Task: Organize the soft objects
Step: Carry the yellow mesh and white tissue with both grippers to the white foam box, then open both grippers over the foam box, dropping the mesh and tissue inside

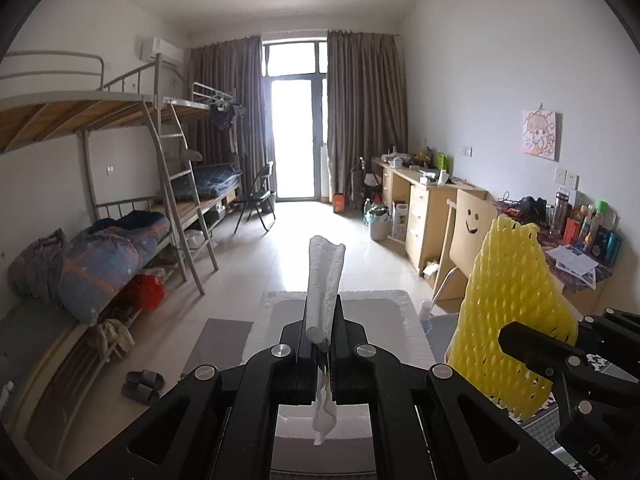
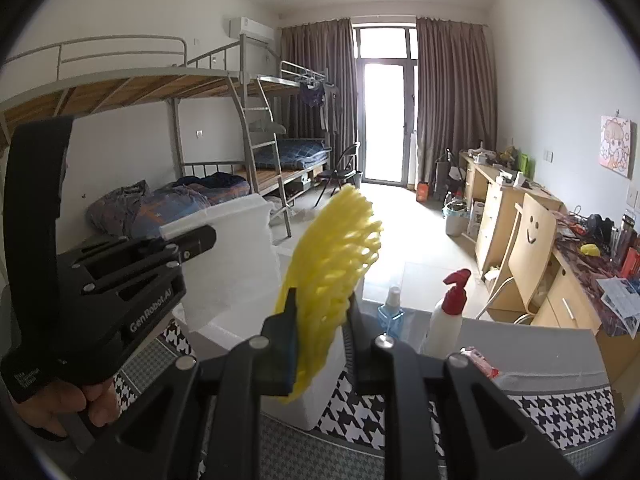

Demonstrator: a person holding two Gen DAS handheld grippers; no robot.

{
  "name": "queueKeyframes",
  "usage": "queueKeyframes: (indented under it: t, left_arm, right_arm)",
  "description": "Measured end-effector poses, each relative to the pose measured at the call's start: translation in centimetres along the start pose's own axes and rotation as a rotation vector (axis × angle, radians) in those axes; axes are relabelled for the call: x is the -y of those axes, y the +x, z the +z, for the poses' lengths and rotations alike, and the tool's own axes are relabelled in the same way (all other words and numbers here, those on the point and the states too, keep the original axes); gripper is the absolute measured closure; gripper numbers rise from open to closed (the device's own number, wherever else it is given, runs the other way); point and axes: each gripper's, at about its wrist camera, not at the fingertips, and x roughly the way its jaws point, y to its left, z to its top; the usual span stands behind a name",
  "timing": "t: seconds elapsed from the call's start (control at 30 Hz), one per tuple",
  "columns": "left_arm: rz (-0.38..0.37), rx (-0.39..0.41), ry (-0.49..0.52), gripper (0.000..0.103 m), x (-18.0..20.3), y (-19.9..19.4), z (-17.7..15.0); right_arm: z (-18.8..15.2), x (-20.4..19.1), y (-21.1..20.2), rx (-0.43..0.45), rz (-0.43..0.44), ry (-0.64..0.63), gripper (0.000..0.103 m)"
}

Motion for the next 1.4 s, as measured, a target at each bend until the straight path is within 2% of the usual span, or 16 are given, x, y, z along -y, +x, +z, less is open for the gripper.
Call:
queueKeyframes:
  t: [0.33, 0.43, 0.5, 0.57, 0.6, 0.67, 0.77, 0.83, 0.97, 1.4]
  left_arm:
    - [-0.02, -0.068, -0.013, 0.099, -0.3, 2.5, -0.2]
    - [-0.029, -0.105, -0.01, 0.095, -0.3, 3.5, -0.5]
    - [-0.034, -0.135, -0.007, 0.08, -0.4, 4.2, -0.8]
    - [-0.033, -0.138, -0.013, 0.057, -0.5, 4.5, -1.0]
    - [-0.021, -0.139, -0.009, 0.052, -0.5, 4.6, -1.1]
    - [-0.008, -0.14, -0.003, 0.031, -0.6, 4.7, -1.1]
    - [0.008, -0.12, -0.002, 0.015, -0.9, 4.3, -1.0]
    - [0.02, -0.104, -0.013, 0.014, -1.3, 3.7, -1.0]
    - [0.033, -0.09, -0.03, 0.004, -2.1, 3.3, -0.8]
    - [0.073, -0.069, -0.06, 0.002, -4.3, 2.1, -1.1]
  right_arm:
    - [0.2, -0.1, 1.9, -0.035, -0.013, 0.002, 0.08]
    - [0.3, -0.1, 2.4, -0.044, -0.009, 0.005, 0.08]
    - [0.5, -0.1, 2.6, -0.046, -0.011, 0.005, 0.08]
    - [0.6, 0.0, 2.8, -0.047, -0.012, 0.006, 0.08]
    - [0.6, 0.0, 2.7, -0.046, -0.013, 0.007, 0.08]
    - [0.6, 0.0, 2.9, -0.051, -0.012, 0.01, 0.08]
    - [0.6, 0.0, 3.2, -0.057, -0.008, 0.005, 0.08]
    - [0.8, -0.1, 3.4, -0.057, -0.005, 0.006, 0.08]
    - [0.9, -0.2, 3.7, -0.061, 0.001, 0.001, 0.08]
    - [1.4, -1.6, 6.1, -0.1, 0.034, -0.039, 0.08]
